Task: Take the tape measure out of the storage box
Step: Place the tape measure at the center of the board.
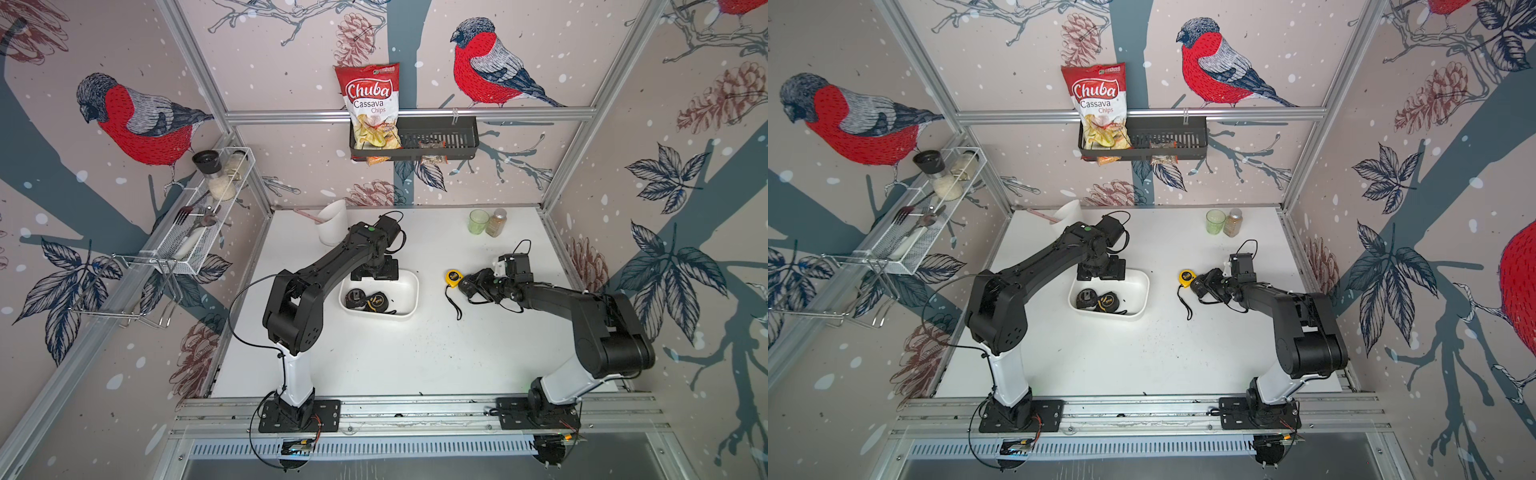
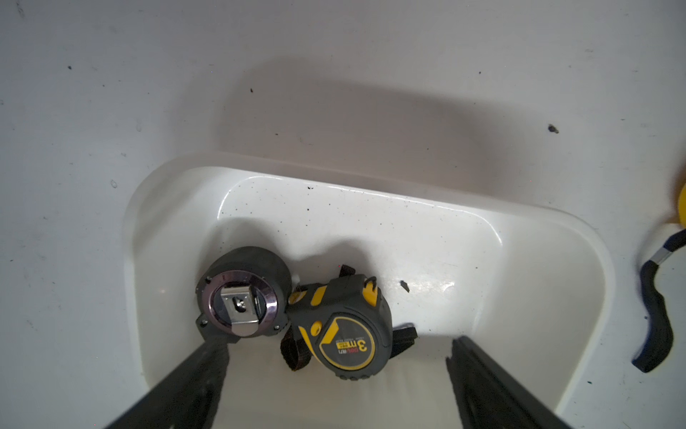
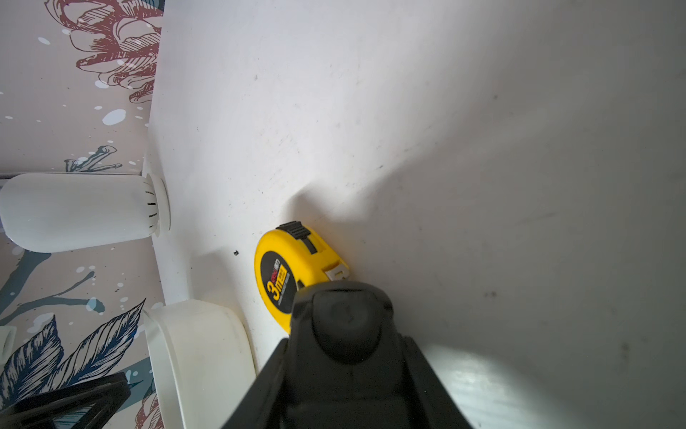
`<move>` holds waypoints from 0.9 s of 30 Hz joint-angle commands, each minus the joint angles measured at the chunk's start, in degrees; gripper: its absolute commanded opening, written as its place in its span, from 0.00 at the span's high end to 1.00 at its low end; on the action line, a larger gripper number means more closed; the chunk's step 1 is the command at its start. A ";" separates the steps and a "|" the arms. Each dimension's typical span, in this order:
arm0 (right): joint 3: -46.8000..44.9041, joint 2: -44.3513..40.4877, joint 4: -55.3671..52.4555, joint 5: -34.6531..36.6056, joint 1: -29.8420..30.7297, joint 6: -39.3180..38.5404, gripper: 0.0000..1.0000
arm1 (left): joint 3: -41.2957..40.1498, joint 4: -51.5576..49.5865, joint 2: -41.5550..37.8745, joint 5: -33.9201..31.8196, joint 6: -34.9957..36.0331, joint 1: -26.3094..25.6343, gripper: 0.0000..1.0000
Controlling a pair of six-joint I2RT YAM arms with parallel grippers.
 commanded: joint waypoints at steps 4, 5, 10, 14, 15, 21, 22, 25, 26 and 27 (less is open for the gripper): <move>1.20 0.93 -10.82 6.90 0.96 -2.94 0.84 | 0.35 -1.63 0.92 -2.83 2.02 -0.22 0.04; 1.32 1.05 -11.18 7.13 0.98 -3.07 0.82 | 0.50 -1.84 1.00 -3.29 2.19 -0.18 0.04; 1.19 0.03 -13.37 9.46 1.24 -2.97 0.60 | 1.22 -2.51 1.42 -3.91 2.66 -0.19 0.04; 0.77 -1.33 -14.61 10.58 1.27 -2.92 0.46 | 1.25 -2.50 1.58 -3.66 2.68 -0.23 0.03; 0.68 -1.64 -14.88 10.80 1.25 -2.85 0.43 | 1.18 -2.47 1.53 -3.58 2.66 -0.27 0.03; -0.20 -2.73 -15.00 11.23 1.16 -2.48 0.30 | 0.87 -2.52 1.45 -3.42 2.85 -0.48 0.03; -0.15 -2.75 -14.95 11.17 1.20 -2.48 0.29 | 0.90 -2.56 1.45 -3.43 2.85 -0.53 0.03; -0.07 -2.74 -14.98 11.32 1.25 -2.39 0.26 | 0.87 -2.65 1.45 -3.33 3.01 -0.48 0.03; -0.04 -2.71 -15.01 11.35 1.26 -2.35 0.25 | 0.89 -2.59 1.45 -3.29 3.07 -0.52 0.04; -0.06 -2.91 -15.07 11.59 1.27 -2.32 0.24 | 0.86 -2.70 1.45 -3.31 3.10 -0.53 0.03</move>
